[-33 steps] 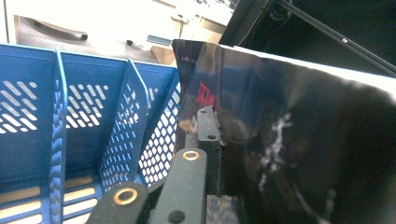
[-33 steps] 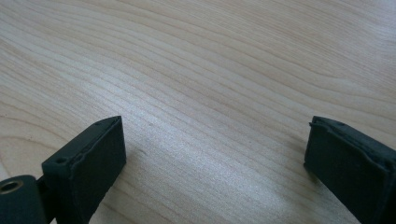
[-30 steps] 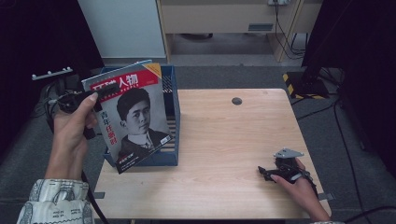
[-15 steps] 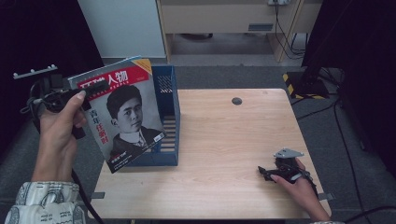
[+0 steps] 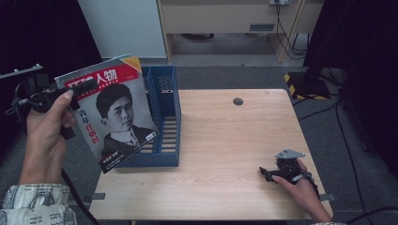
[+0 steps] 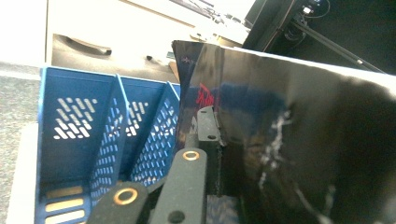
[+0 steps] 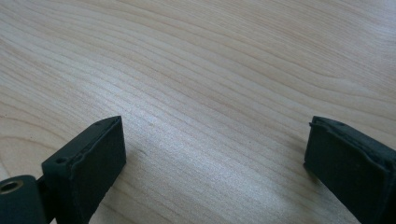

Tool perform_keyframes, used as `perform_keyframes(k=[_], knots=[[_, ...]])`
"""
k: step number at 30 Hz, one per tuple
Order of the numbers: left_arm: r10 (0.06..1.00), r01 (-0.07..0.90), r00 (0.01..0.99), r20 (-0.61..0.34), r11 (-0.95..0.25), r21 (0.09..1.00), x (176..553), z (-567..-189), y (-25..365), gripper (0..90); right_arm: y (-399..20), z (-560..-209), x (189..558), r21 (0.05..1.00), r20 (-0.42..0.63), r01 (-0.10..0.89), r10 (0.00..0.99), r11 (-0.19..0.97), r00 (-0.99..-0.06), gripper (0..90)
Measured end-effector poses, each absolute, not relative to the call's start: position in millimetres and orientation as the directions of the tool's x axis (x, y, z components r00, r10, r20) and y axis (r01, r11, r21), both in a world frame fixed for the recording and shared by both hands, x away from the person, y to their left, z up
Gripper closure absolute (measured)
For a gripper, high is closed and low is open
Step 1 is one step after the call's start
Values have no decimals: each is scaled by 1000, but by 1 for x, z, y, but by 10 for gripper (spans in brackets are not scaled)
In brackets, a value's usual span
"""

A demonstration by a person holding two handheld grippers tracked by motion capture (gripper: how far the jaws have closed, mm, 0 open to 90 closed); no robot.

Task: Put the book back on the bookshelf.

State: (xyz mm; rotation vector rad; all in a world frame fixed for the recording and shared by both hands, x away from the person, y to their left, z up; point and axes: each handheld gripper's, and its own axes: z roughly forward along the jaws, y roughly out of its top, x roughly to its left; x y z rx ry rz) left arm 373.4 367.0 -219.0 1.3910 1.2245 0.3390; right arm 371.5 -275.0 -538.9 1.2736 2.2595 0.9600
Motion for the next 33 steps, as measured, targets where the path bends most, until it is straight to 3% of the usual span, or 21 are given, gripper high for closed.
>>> perform_keyframes(k=[33], knots=[[854, 430, 333, -399, 240, 871, 365, -214, 395, 862, -275, -539, 372, 716, 8, 599, 853, 359, -522, 57]])
